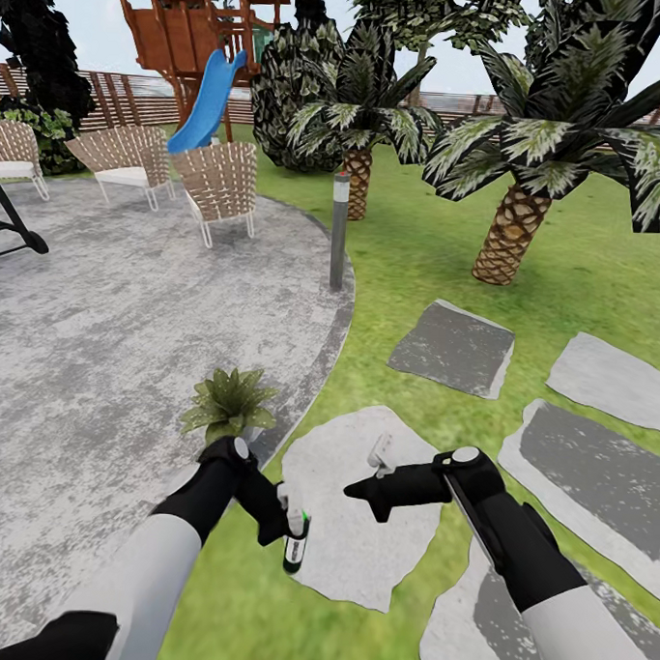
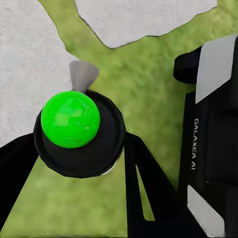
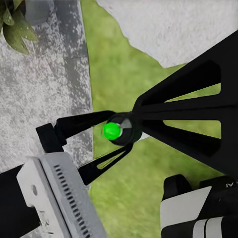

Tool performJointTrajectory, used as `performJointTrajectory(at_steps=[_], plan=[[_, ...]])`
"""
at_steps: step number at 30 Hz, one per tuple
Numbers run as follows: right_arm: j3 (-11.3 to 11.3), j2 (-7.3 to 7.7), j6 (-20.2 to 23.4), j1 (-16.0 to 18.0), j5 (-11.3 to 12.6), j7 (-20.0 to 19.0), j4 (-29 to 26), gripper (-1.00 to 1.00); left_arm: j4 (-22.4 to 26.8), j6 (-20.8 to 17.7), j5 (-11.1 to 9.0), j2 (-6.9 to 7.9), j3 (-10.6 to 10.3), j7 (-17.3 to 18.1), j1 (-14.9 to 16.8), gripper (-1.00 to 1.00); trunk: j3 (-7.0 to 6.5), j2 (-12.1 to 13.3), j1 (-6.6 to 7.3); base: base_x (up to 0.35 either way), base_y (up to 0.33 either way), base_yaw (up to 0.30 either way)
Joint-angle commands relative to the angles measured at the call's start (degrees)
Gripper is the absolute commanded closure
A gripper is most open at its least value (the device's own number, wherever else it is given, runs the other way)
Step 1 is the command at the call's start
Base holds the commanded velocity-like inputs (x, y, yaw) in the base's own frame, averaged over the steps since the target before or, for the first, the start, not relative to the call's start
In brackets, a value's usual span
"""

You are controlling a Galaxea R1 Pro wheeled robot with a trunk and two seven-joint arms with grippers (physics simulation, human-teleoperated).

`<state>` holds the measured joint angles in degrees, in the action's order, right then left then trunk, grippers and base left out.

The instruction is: Pick up the pesticide atomizer in the garden and spray insectifuge to fully cover both potted plants in the garden.

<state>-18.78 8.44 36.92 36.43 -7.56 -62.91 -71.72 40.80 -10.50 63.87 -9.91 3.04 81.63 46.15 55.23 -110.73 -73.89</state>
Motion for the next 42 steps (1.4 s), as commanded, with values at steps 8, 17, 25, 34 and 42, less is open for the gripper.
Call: performJointTrajectory(at_steps=[8, 17, 25, 34, 42], plan=[[0.0, -0.24, 0.3, 0.0, -0.4, -0.3, -0.1, 1.00, 0.1, -0.7, -1.2, -0.09, -4.3, 0.4, 0.0, 1.00, 0.05, 0.0, 0.01, 0.000, 0.000, 0.000], [-0.1, -0.27, 0.3, 0.0, -0.3, -0.3, -0.1, 1.00, 0.3, -0.7, -6.8, -0.09, -6.5, 0.4, 0.0, 1.00, 0.05, 0.0, 0.01, 0.000, 0.000, 0.000], [-0.1, -0.30, 0.3, 0.0, -0.4, -0.2, -0.1, 1.00, 2.9, -1.3, -8.2, -0.09, -6.6, 0.5, 0.0, 1.00, 0.05, 0.0, 0.01, 0.000, 0.000, 0.000], [-0.1, -0.30, 0.3, 0.0, -0.4, -0.2, -0.1, 1.00, 5.6, -5.8, -10.8, -0.09, -14.7, 1.4, 0.1, 1.00, 0.05, 0.0, 0.01, 0.000, 0.000, 0.000], [-0.1, -0.27, 0.3, 0.0, -0.4, -0.2, -0.1, 1.00, 5.9, -6.2, -10.8, -0.09, -14.8, 1.5, 0.0, 1.00, 0.05, 0.0, 0.01, 0.000, 0.000, 0.000]])
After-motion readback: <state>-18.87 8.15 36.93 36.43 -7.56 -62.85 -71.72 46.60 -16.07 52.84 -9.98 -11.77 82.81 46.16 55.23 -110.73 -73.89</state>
